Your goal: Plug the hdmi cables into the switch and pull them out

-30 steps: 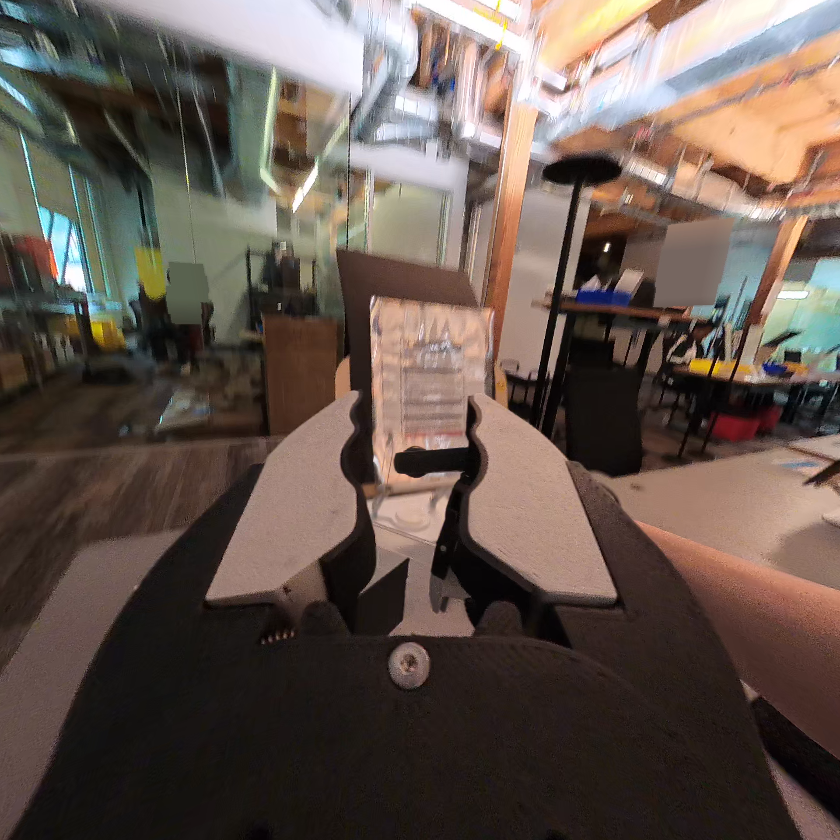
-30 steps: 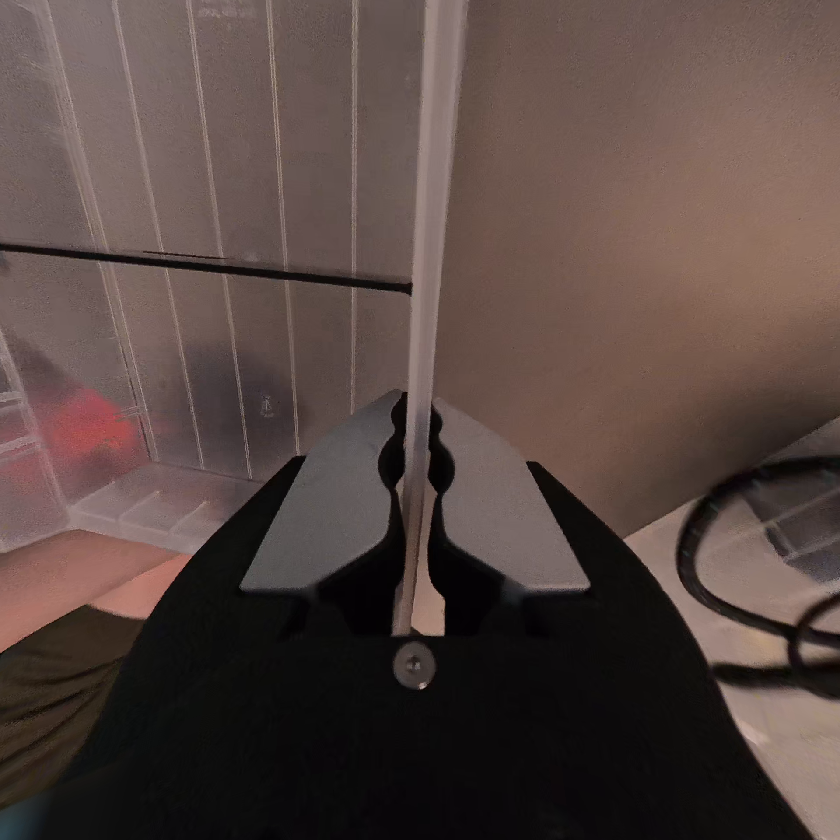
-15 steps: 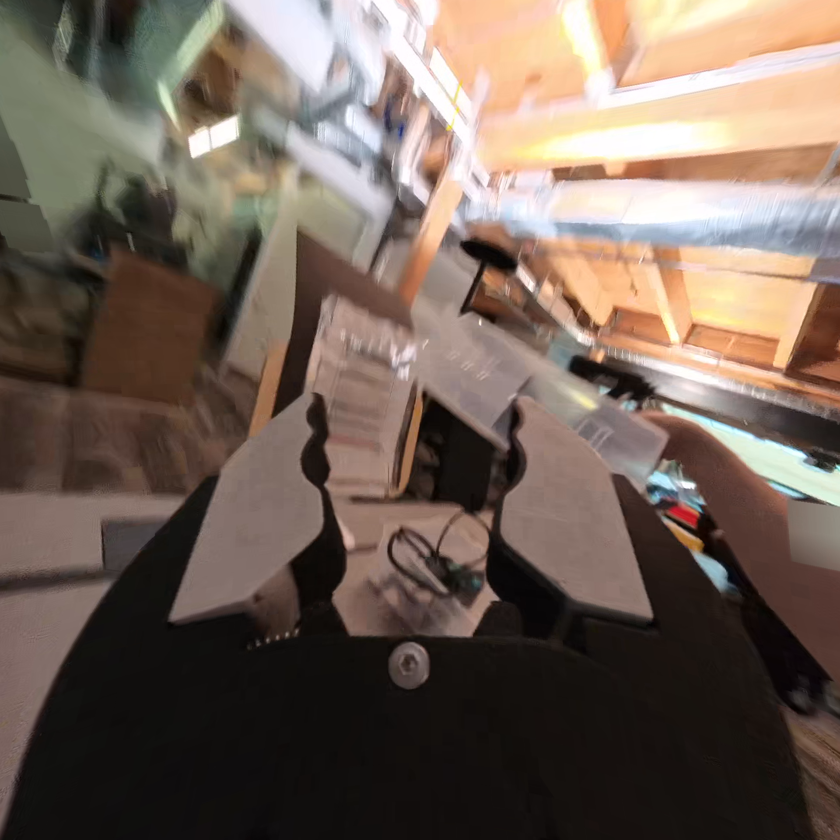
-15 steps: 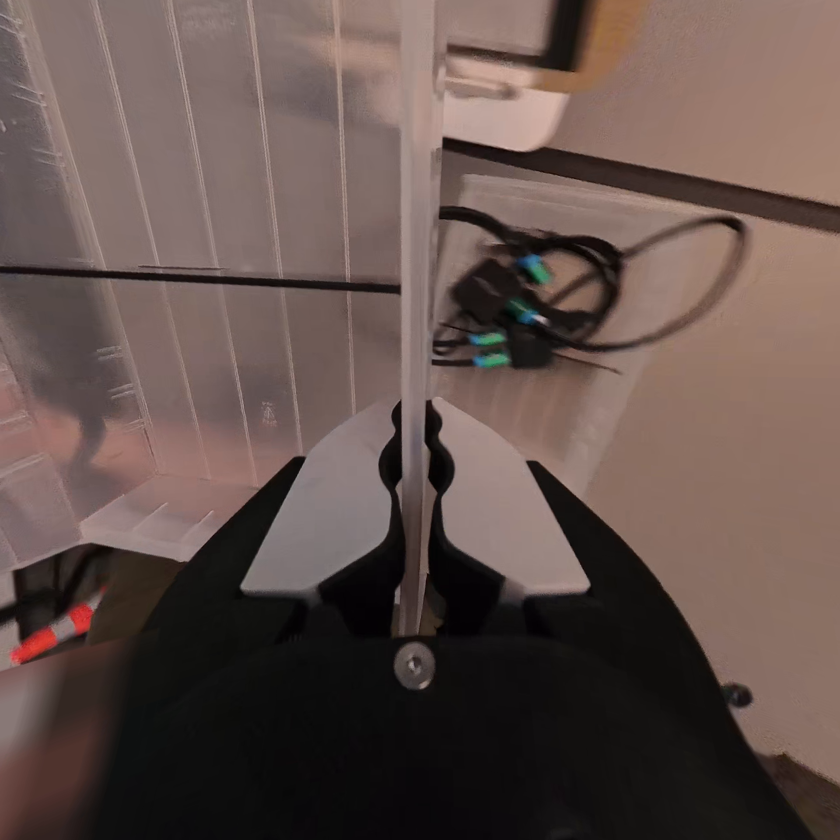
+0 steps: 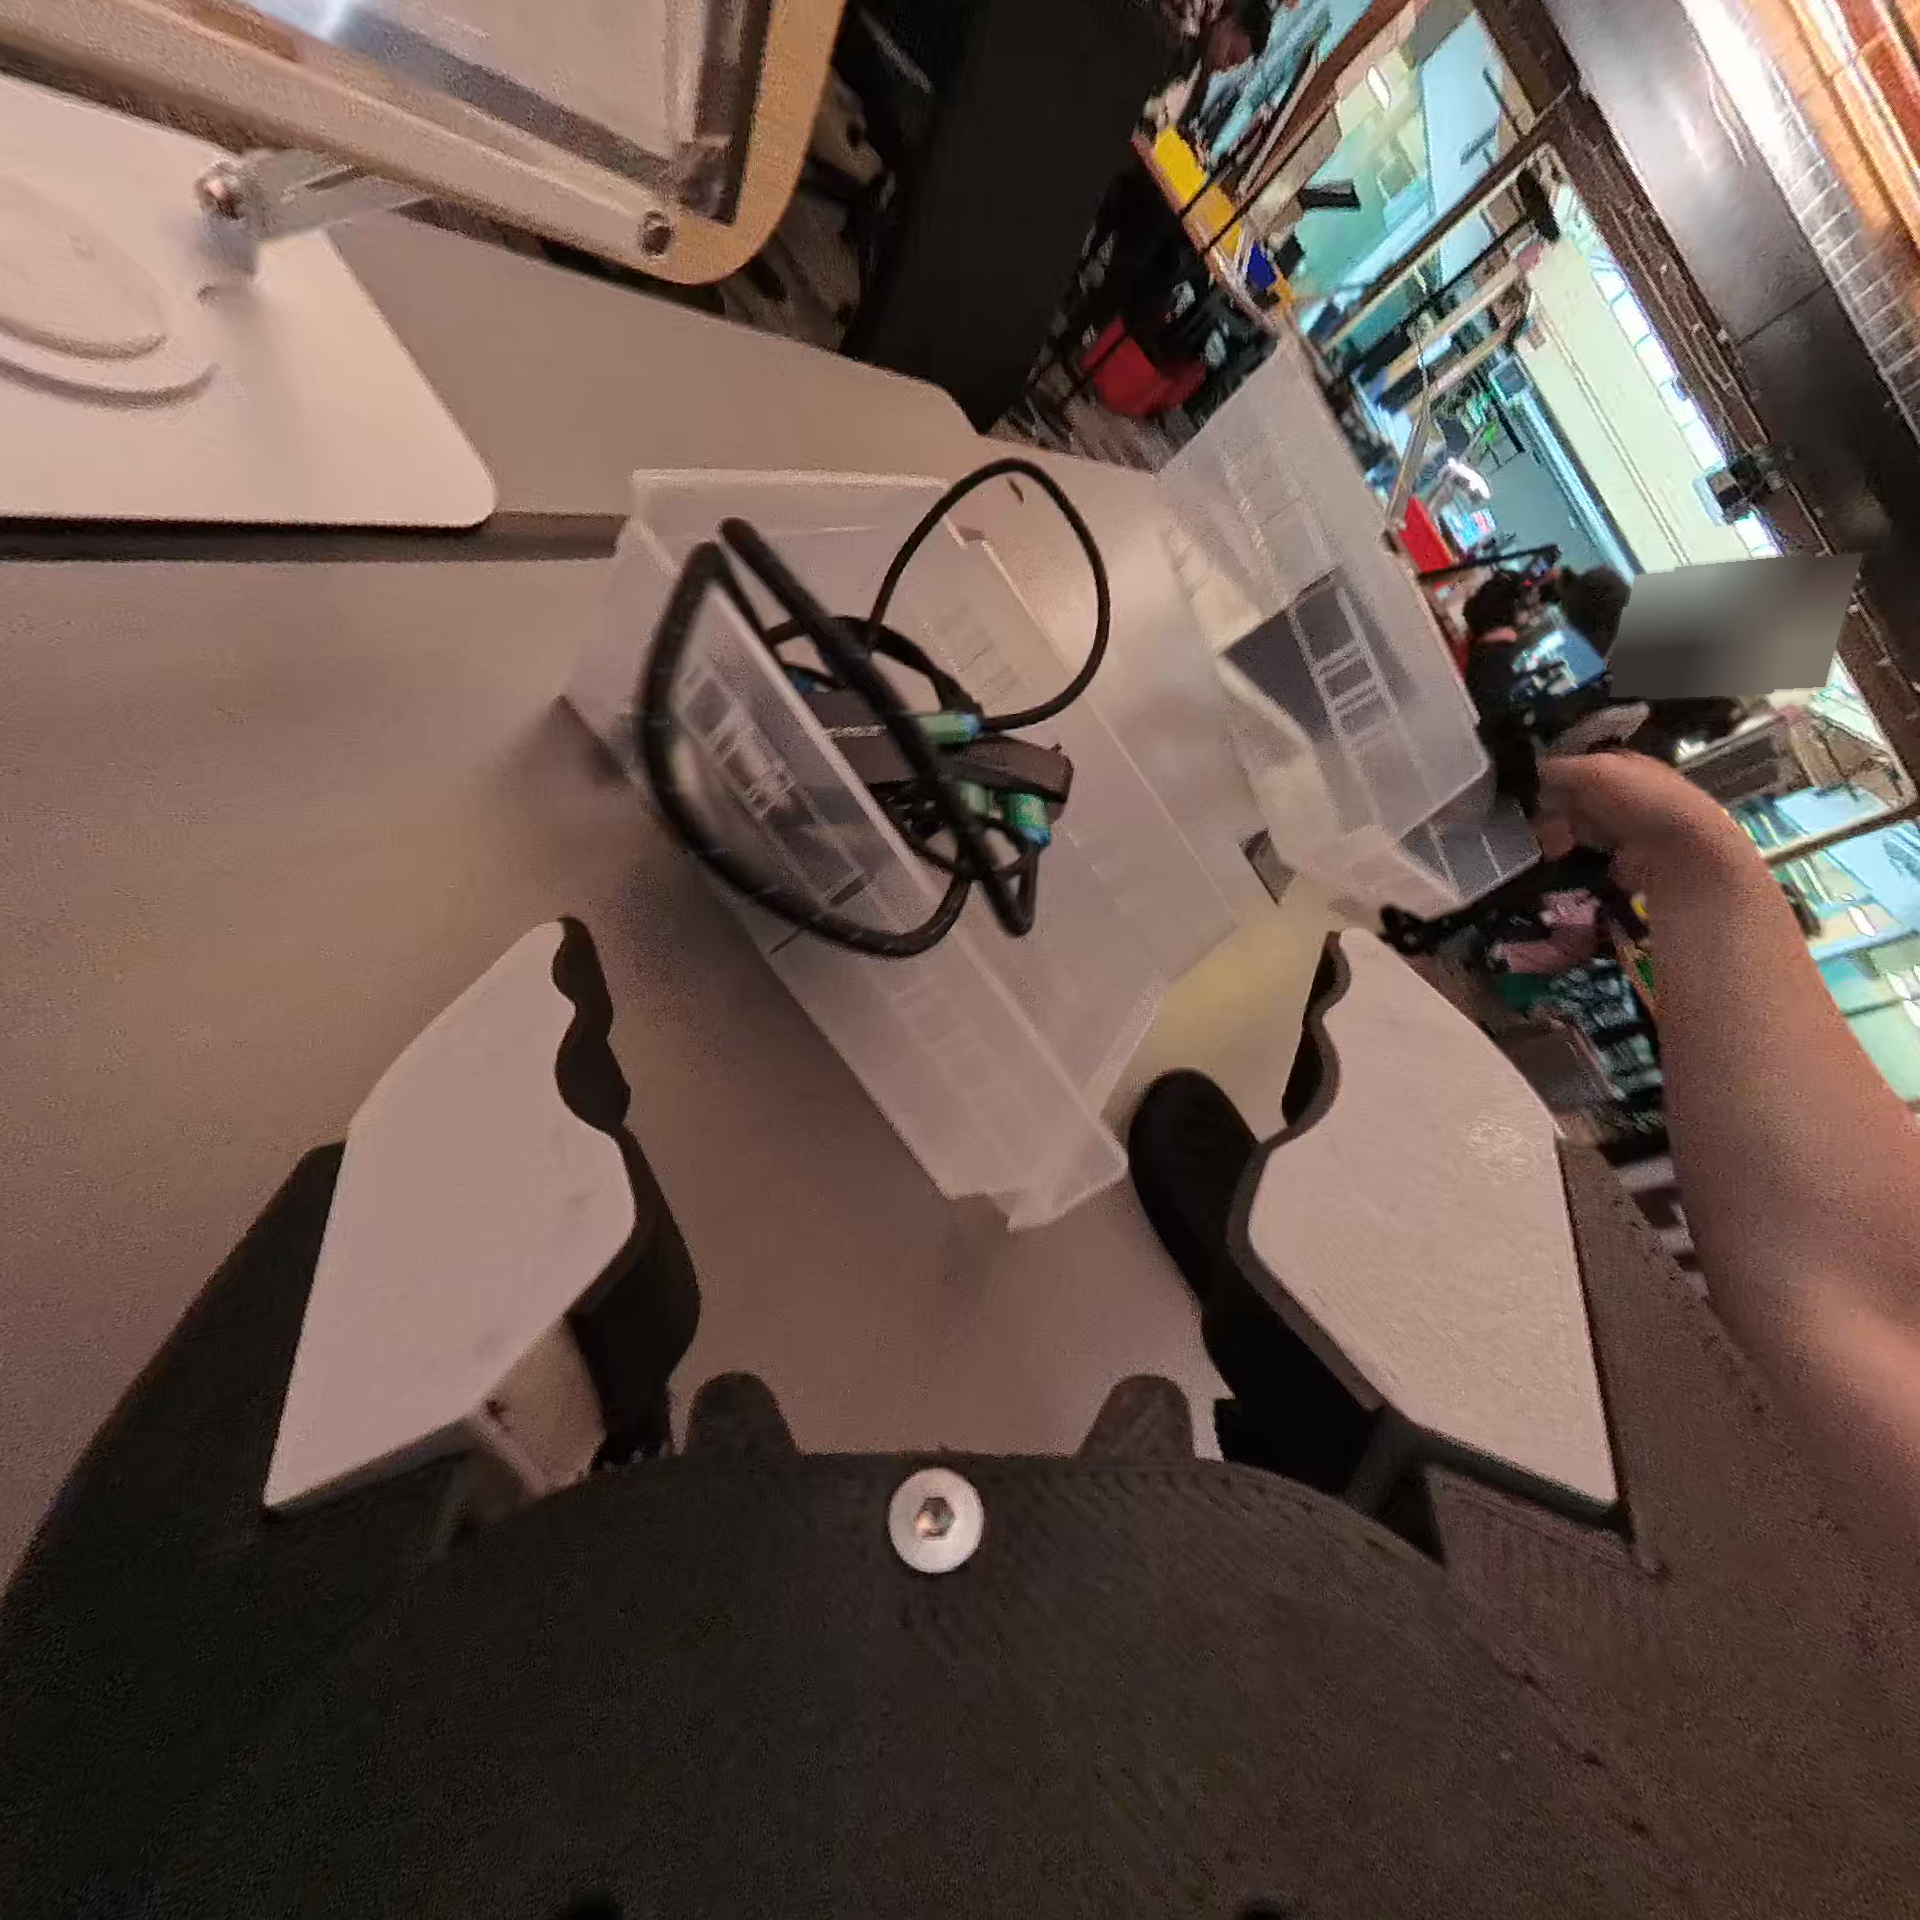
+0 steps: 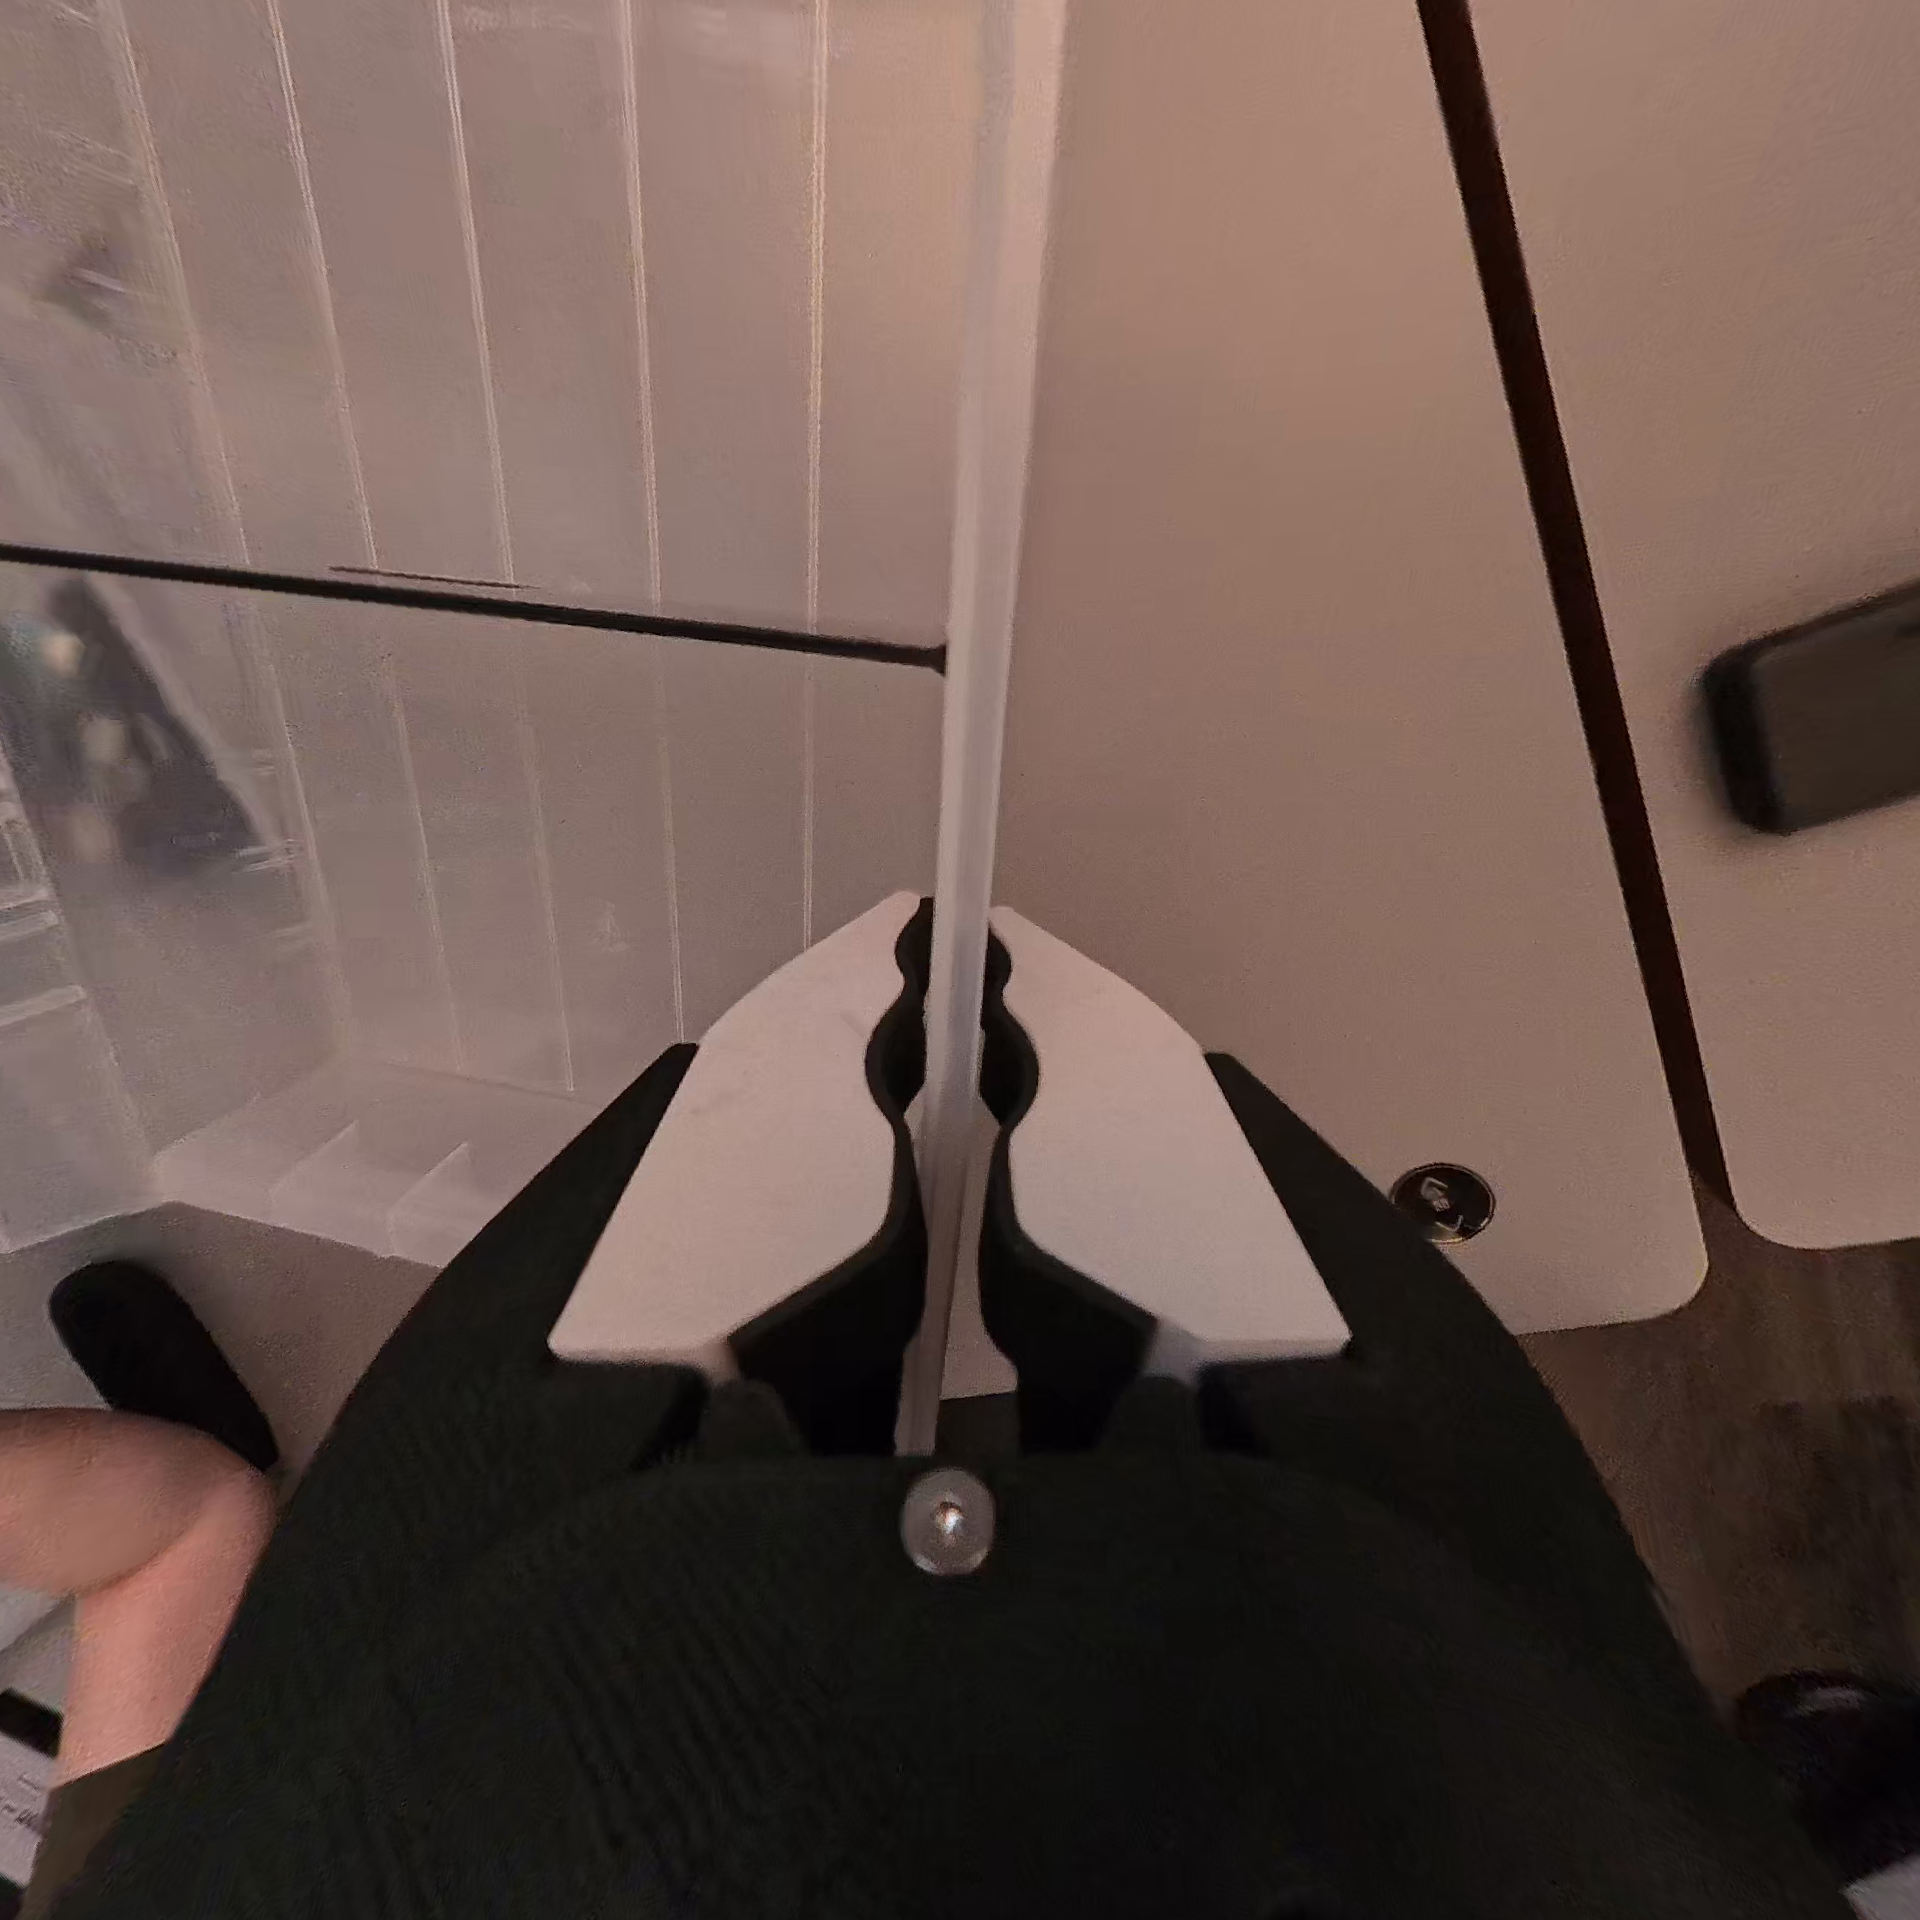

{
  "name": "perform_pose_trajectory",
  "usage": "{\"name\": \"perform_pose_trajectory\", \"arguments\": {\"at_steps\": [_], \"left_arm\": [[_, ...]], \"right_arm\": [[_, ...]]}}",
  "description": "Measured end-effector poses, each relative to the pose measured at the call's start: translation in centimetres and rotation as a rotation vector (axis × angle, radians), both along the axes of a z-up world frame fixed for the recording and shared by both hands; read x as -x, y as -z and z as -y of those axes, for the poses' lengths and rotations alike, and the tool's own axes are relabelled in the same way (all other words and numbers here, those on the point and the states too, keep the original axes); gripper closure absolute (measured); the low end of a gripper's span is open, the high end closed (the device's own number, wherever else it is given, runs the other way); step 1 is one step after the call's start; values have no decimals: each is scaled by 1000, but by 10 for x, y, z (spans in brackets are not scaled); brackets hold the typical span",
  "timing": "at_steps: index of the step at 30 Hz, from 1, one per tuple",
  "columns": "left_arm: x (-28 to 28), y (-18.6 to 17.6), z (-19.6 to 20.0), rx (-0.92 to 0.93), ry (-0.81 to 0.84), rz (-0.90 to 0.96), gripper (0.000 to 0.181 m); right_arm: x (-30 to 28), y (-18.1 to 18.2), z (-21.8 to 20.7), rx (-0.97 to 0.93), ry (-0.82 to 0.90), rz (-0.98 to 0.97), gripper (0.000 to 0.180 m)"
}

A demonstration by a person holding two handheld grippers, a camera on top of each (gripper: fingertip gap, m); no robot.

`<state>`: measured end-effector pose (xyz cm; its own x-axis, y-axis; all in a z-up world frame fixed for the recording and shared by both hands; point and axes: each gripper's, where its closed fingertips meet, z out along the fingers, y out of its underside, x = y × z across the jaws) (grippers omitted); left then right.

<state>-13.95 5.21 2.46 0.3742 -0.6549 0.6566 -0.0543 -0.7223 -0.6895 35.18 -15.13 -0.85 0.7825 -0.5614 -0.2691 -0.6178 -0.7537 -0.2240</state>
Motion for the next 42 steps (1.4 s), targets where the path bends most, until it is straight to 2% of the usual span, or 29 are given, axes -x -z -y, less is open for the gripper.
{"name": "perform_pose_trajectory", "arguments": {"at_steps": [4, 7, 9, 12, 15, 19, 22, 25, 26, 28, 35, 38, 42], "left_arm": [[-48, 31, 34, -65, 46, -125, 54], [-59, 54, 39, -117, 41, -227, 55], [-65, 68, 39, -140, 28, -271, 55], [-79, 98, 55, -84, 117, -372, 49], [-80, 123, 54, -95, 136, -505, 48], [-78, 127, 54, -16, 188, -496, 51], [-71, 123, 57, 52, 258, -476, 72], [-52, 111, 47, 68, 283, -450, 113], [-46, 106, 45, 76, 298, -435, 134], [-28, 101, 32, 70, 278, -443, 159], [57, 100, -26, -17, 129, -630, 174], [102, 99, -48, -11, 42, -668, 173], [147, 98, -54, 49, 3, -658, 171]], "right_arm": [[-9, 43, 16, 49, 13, -34, 173], [-8, 61, 18, 64, -10, -55, 173], [-7, 69, 16, 70, -29, -58, 173], [-5, 76, 9, 80, -59, -42, 173], [0, 81, 3, 102, -99, -26, 173], [7, 87, -3, 126, -156, 5, 173], [11, 94, -4, 154, -196, 30, 172], [15, 99, -6, 153, -215, 39, 172], [16, 101, -6, 150, -214, 37, 172], [19, 104, -7, 150, -220, 27, 172], [27, 109, -10, 160, -250, 33, 172], [37, 113, -13, 177, -281, 17, 172], [50, 117, -26, 163, -293, 9, 173]]}}
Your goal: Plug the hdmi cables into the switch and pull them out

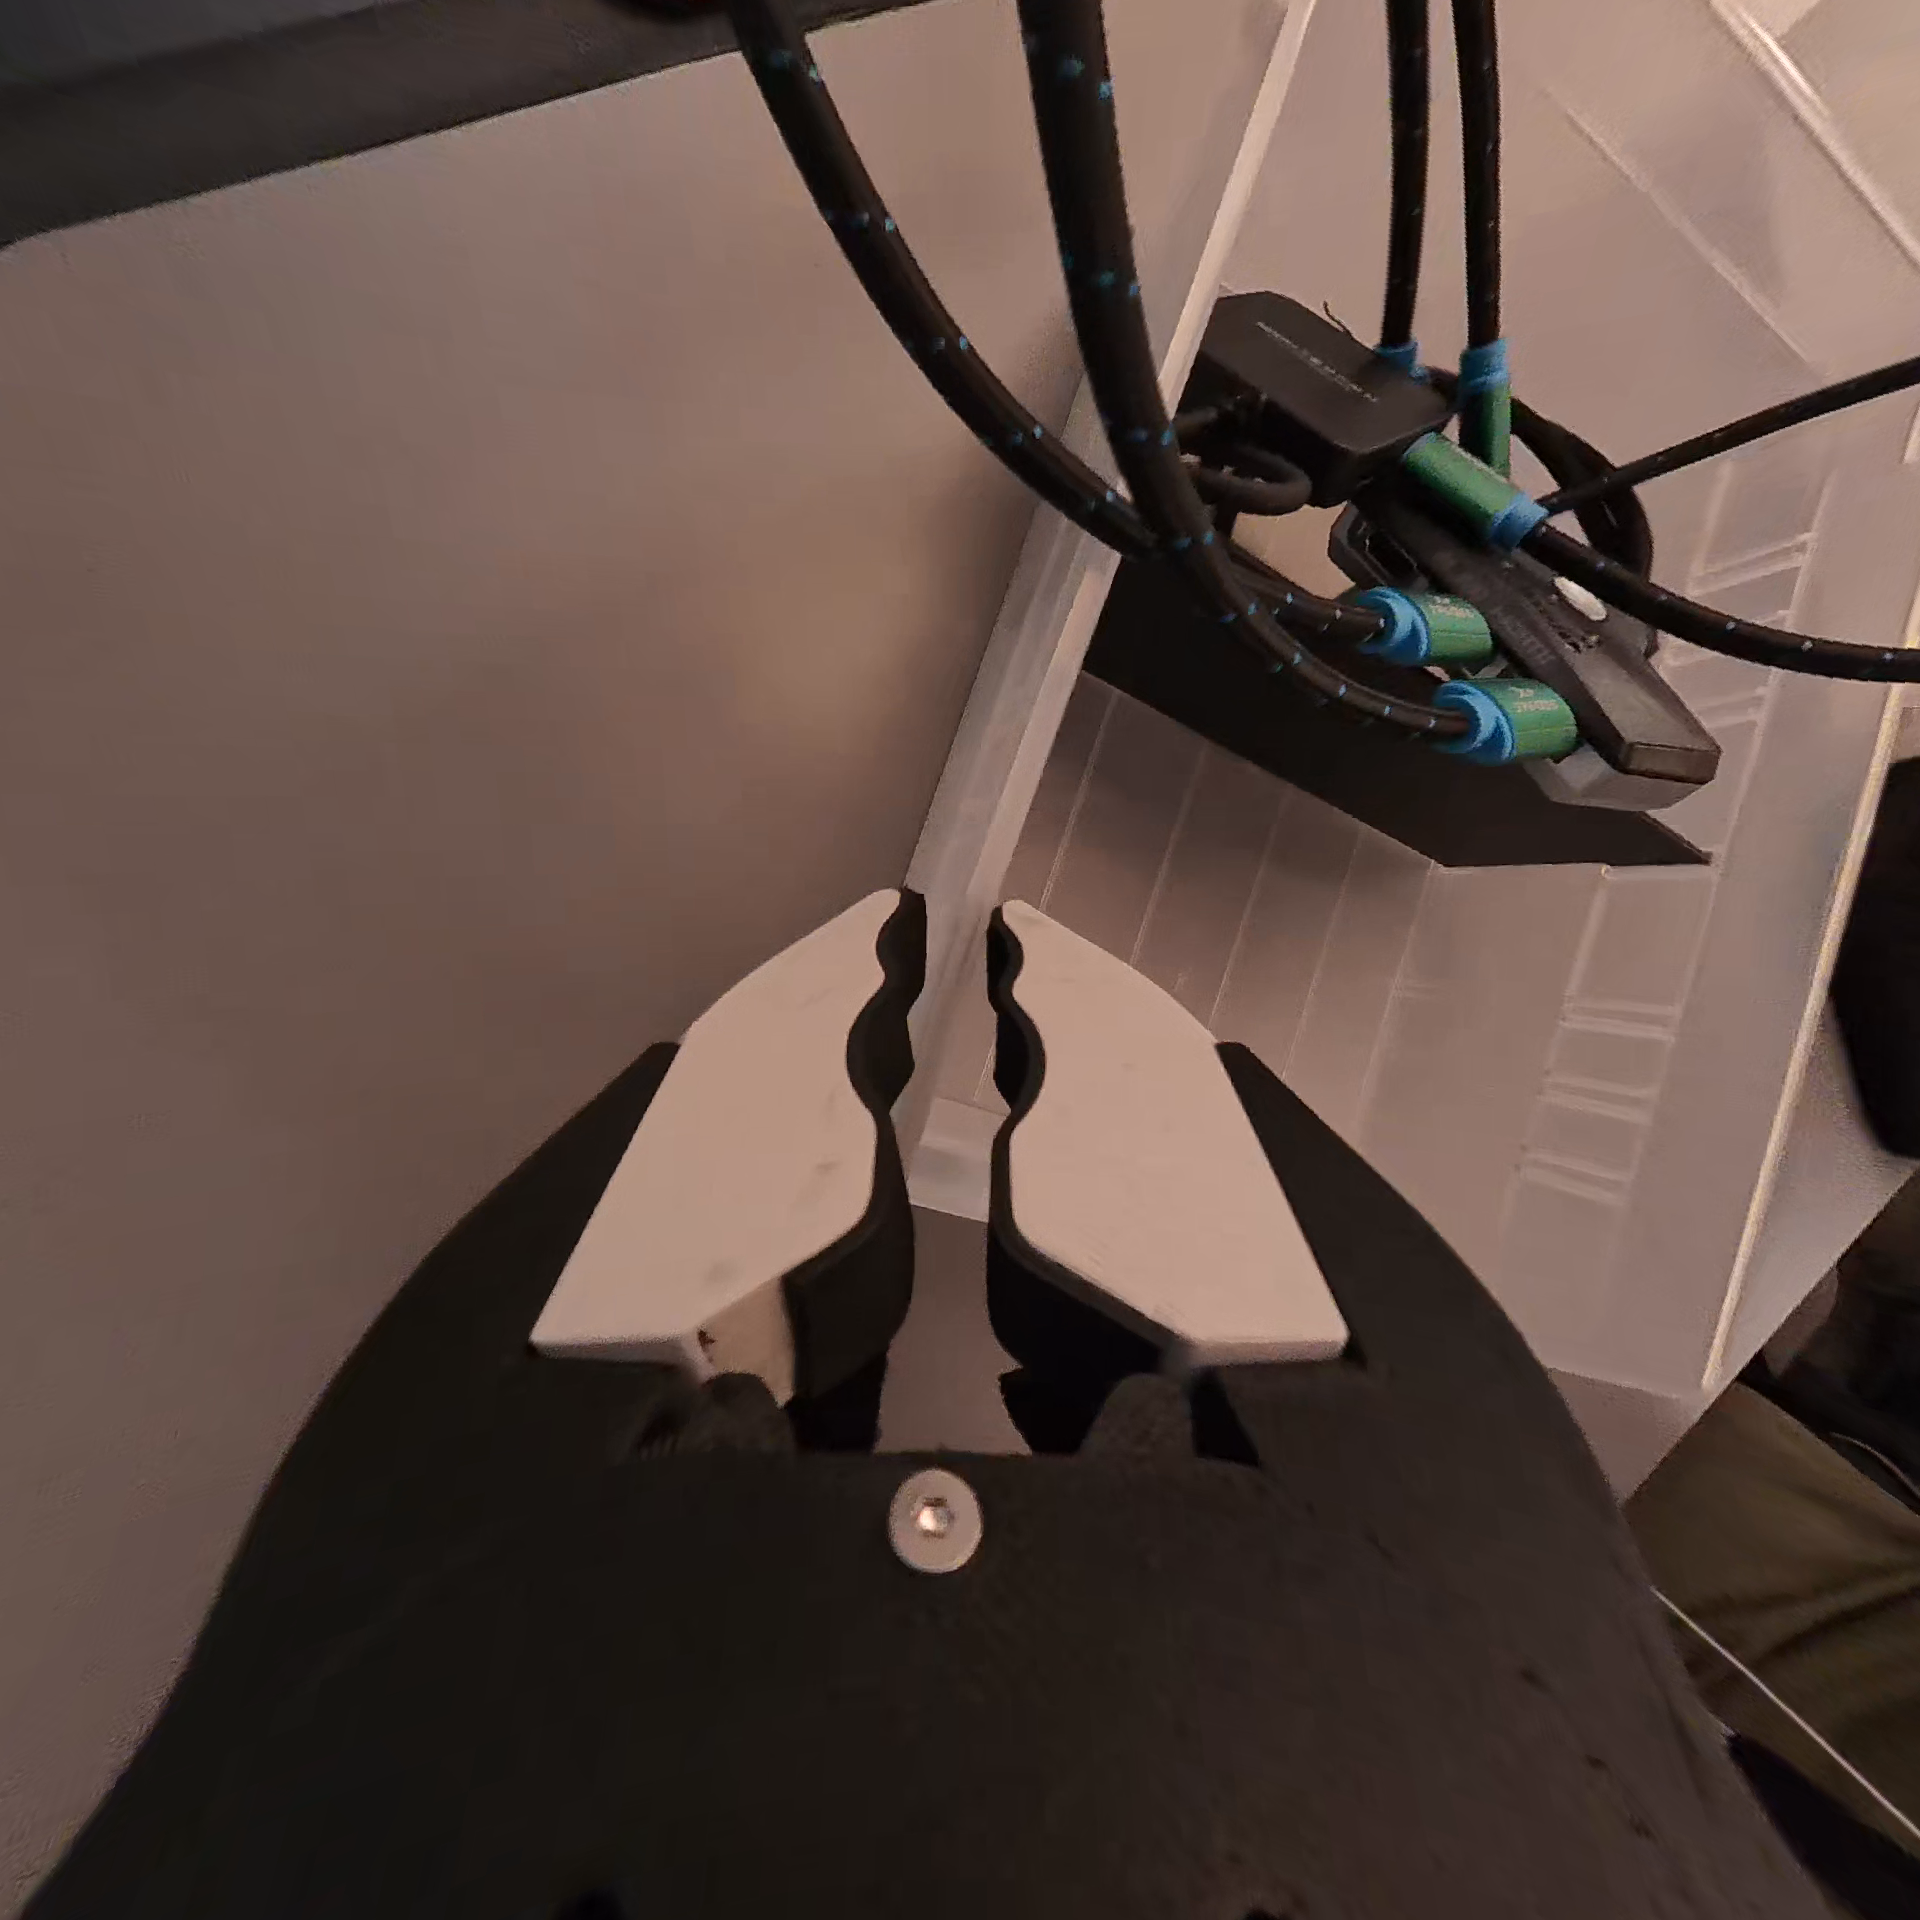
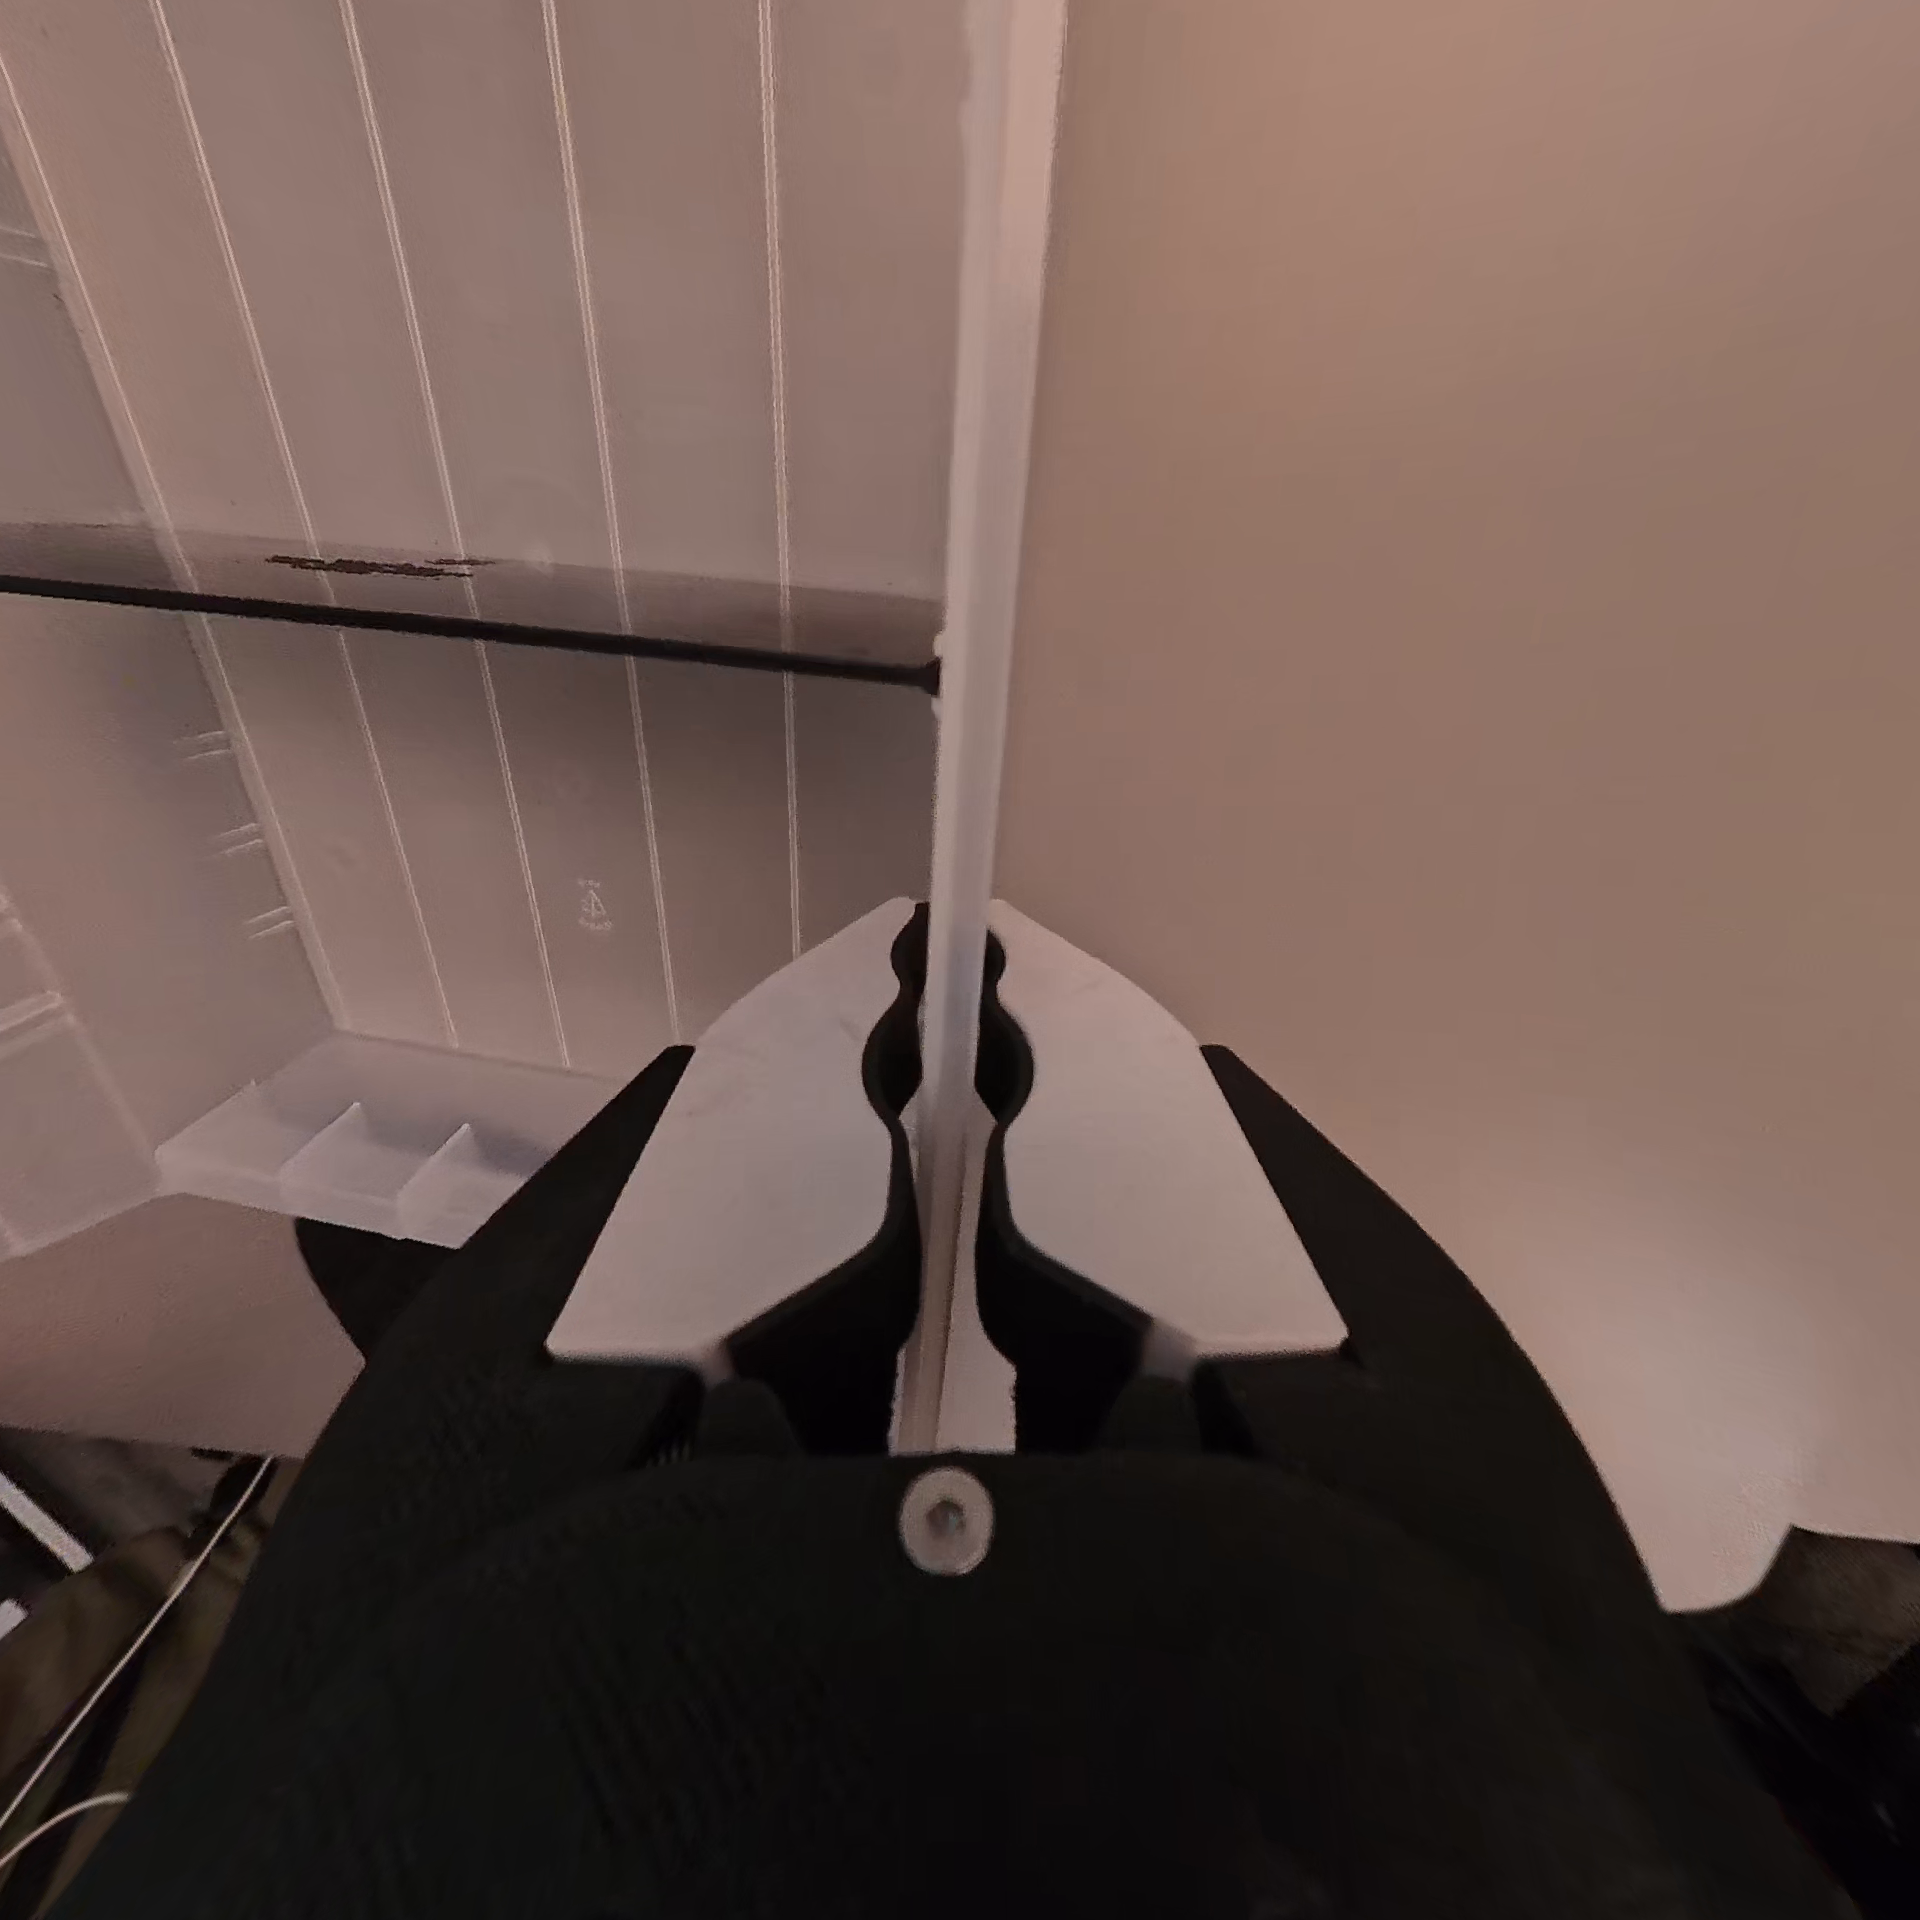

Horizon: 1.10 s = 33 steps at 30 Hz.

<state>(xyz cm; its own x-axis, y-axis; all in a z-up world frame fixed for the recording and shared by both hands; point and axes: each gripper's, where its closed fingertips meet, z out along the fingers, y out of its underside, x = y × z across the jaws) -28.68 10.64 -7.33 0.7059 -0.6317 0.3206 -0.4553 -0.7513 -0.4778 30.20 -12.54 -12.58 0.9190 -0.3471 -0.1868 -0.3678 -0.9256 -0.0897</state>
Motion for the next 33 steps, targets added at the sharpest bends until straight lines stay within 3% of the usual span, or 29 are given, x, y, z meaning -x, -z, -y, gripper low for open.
{"name": "perform_pose_trajectory", "arguments": {"at_steps": [11, 19, 26, 33], "left_arm": [[133, -3, -8, 55, -340, 75, 173], [211, -4, 2, 49, -574, 147, 172], [237, -5, 8, 44, -668, 174, 171], [230, -4, 28, 123, -611, 152, 171]], "right_arm": [[34, -1, -33, 20, -202, 61, 173], [40, -1, -47, 38, -253, 57, 173], [26, -1, -37, 75, -256, 41, 174], [21, 0, -27, 68, -162, 44, 173]]}}
